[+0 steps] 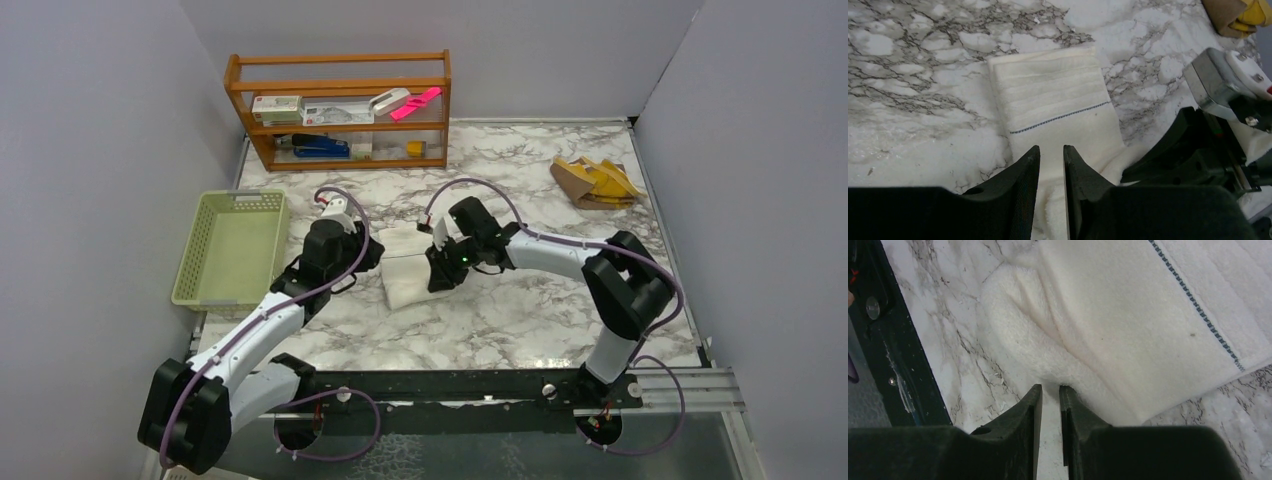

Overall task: Roll the towels
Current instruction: Roll the towel at the center of the board.

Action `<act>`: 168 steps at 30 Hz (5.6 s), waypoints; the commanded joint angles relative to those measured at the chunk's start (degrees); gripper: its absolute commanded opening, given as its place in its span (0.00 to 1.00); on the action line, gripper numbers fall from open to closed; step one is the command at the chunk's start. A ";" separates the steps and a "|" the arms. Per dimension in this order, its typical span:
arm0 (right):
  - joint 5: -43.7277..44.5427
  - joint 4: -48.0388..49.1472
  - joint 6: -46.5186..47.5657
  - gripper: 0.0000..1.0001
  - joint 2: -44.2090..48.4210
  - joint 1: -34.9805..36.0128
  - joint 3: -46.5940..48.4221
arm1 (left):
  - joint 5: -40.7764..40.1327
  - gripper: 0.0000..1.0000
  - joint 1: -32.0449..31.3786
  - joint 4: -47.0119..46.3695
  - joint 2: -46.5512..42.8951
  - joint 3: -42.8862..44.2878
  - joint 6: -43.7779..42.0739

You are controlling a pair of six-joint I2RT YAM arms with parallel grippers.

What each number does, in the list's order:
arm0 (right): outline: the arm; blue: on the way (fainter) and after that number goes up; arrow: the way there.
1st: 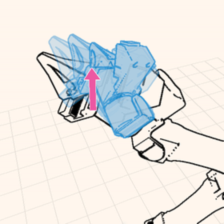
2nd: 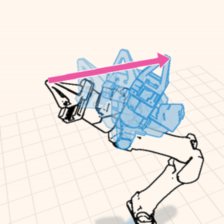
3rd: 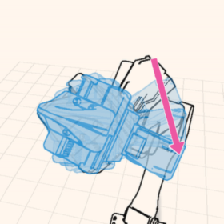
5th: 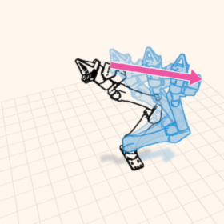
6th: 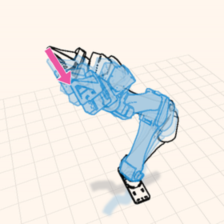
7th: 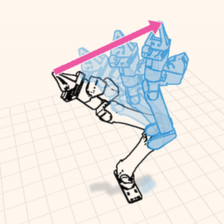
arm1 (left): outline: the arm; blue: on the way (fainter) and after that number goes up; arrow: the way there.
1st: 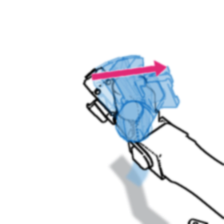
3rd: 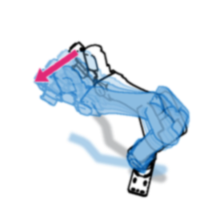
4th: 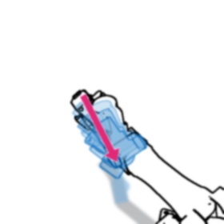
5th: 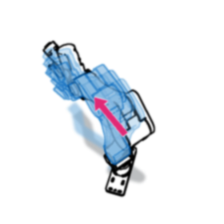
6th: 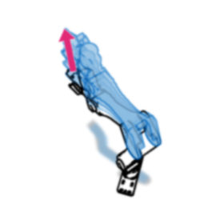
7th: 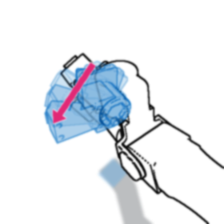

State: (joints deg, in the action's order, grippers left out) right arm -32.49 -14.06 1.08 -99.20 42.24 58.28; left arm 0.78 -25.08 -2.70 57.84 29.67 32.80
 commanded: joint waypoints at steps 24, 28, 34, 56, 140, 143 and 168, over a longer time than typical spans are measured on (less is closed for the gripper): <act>-10.21 0.67 -12.74 0.21 -15.55 -8.05 9.49 | 25.73 0.27 -1.29 -26.94 18.00 -9.81 6.33; -11.05 1.07 -13.18 0.23 -15.85 -8.05 9.70 | 20.66 0.27 -1.29 -27.01 20.80 -8.62 4.00; -10.93 3.79 -8.58 0.31 -10.36 -8.02 7.29 | 14.69 0.27 -1.36 -23.76 23.39 -6.55 0.76; 25.03 37.12 41.13 0.63 6.28 13.06 -16.19 | 12.56 0.26 0.05 -17.28 28.91 -1.53 -3.68; -25.04 0.18 -15.64 0.28 -27.19 -7.81 19.83 | 16.69 0.39 1.34 -25.78 17.63 -11.27 6.72; -25.46 1.79 -12.51 0.46 -23.23 -7.71 17.72 | 14.48 0.38 1.40 -24.99 20.01 -10.68 6.00; 26.71 43.26 37.58 0.95 11.54 15.54 -21.22 | 14.25 0.38 1.82 -19.22 24.28 -7.01 2.82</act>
State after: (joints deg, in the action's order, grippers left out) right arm -21.21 25.39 24.51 -84.16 53.69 35.94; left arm 17.06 -23.64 -26.02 80.62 22.33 37.54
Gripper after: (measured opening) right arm 0.956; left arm 0.378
